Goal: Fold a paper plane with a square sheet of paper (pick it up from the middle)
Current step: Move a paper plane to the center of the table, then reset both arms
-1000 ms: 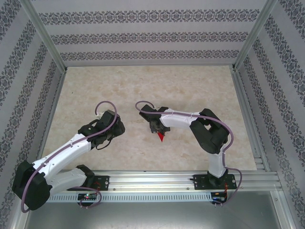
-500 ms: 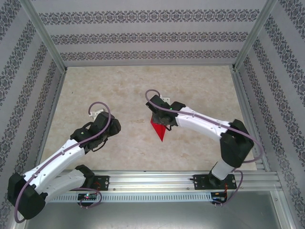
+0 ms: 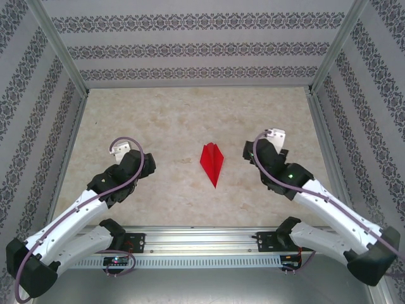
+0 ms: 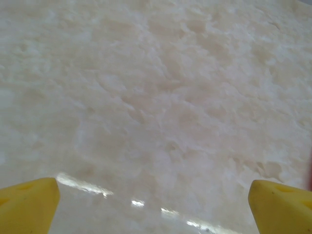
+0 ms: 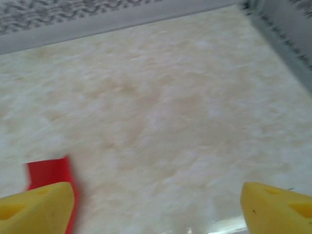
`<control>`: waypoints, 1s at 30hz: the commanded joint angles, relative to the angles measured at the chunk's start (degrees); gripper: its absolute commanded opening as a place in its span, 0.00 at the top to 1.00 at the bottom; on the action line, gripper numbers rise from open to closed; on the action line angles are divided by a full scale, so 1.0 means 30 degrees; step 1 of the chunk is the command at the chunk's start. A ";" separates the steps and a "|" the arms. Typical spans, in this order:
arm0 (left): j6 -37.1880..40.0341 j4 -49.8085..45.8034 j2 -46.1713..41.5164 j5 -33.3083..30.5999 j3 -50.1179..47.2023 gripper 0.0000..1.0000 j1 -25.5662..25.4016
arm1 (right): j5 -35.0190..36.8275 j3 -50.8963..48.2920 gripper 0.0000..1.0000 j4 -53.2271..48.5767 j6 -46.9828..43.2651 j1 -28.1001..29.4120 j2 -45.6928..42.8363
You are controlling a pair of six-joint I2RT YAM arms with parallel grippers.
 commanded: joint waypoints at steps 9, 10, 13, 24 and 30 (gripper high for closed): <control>0.4275 0.2449 0.0896 -0.4637 -0.0947 0.00 0.1616 | -0.2689 -0.5780 0.04 0.9152 -0.7799 -0.8790 0.1027; 0.4735 0.2964 0.0896 -0.4245 -0.1069 0.00 0.1996 | -0.2436 -0.5959 0.04 1.0312 -0.7684 -0.9152 0.1638; 0.5687 0.4204 0.1025 -0.3325 -0.1402 0.00 0.2871 | -0.4493 -0.6455 0.04 1.3679 -0.8748 -1.0414 0.3538; 0.6424 0.5720 0.1189 -0.3137 -0.2172 0.00 0.3552 | -1.0170 -0.6382 0.04 2.3811 -1.0611 -1.2944 0.9216; 0.6844 0.7382 0.1401 -0.3004 -0.2929 0.00 0.3689 | -1.2709 -0.9265 0.04 3.2001 -1.1296 -1.3019 1.1807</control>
